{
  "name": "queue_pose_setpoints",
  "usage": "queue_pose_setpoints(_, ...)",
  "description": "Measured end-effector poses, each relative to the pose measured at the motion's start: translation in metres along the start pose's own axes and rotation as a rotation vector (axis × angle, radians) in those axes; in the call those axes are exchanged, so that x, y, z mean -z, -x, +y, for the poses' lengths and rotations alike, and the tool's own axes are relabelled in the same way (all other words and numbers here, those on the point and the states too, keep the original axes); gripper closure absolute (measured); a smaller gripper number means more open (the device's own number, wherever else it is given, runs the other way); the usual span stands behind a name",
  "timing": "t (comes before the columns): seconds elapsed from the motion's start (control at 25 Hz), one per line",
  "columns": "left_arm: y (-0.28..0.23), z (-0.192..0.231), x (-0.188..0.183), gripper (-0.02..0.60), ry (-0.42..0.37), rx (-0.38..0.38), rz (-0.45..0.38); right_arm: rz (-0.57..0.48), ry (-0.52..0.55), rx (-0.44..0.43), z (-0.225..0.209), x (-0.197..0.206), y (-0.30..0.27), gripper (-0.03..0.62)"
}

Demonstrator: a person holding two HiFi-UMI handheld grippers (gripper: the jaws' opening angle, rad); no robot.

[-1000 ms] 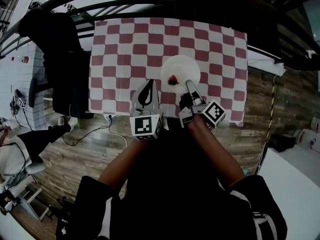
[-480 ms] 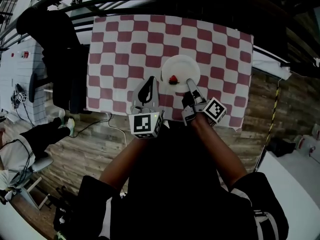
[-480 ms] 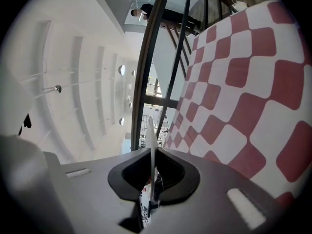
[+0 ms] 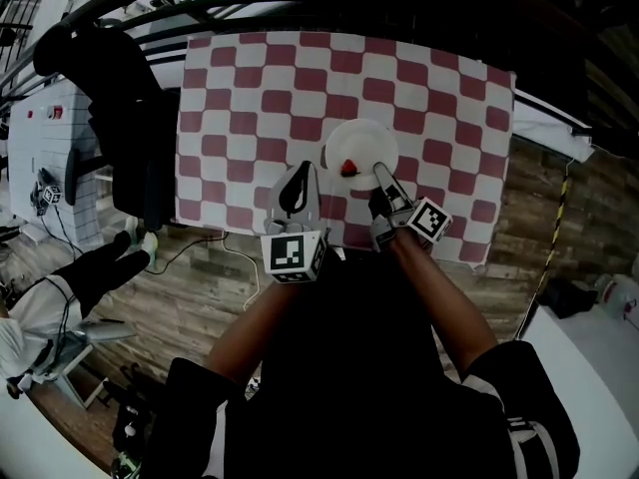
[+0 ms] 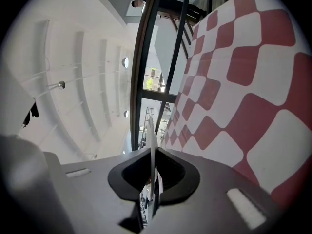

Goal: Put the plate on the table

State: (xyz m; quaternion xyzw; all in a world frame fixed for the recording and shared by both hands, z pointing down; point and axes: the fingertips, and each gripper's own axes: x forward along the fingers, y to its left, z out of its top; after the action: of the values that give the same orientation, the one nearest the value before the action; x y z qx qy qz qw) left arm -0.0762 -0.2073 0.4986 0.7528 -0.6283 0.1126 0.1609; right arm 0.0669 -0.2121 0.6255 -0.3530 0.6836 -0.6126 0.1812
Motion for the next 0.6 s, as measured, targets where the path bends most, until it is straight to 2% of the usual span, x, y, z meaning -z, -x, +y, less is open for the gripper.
queue_pose_setpoints(0.12,-0.005,-0.003,0.000,0.572,-0.001,-0.006,0.005,0.018,-0.002,-0.024,-0.012,0.001,-0.003,0.577)
queue_pose_setpoints(0.32,-0.012,-0.008,0.001,0.572,0.002,-0.005,0.009,0.052,0.012,-0.015,-0.035,0.001,-0.005,0.577)
queue_pose_setpoints(0.48,-0.018,-0.009,0.005,0.572,0.003,-0.014,0.032,0.066,-0.046,-0.012,-0.055,0.002,-0.006,0.577)
queue_pose_setpoints(0.6,-0.021,-0.008,0.011,0.572,0.006,-0.025,0.053,0.081,-0.027,-0.025,-0.060,0.001,-0.008,0.577)
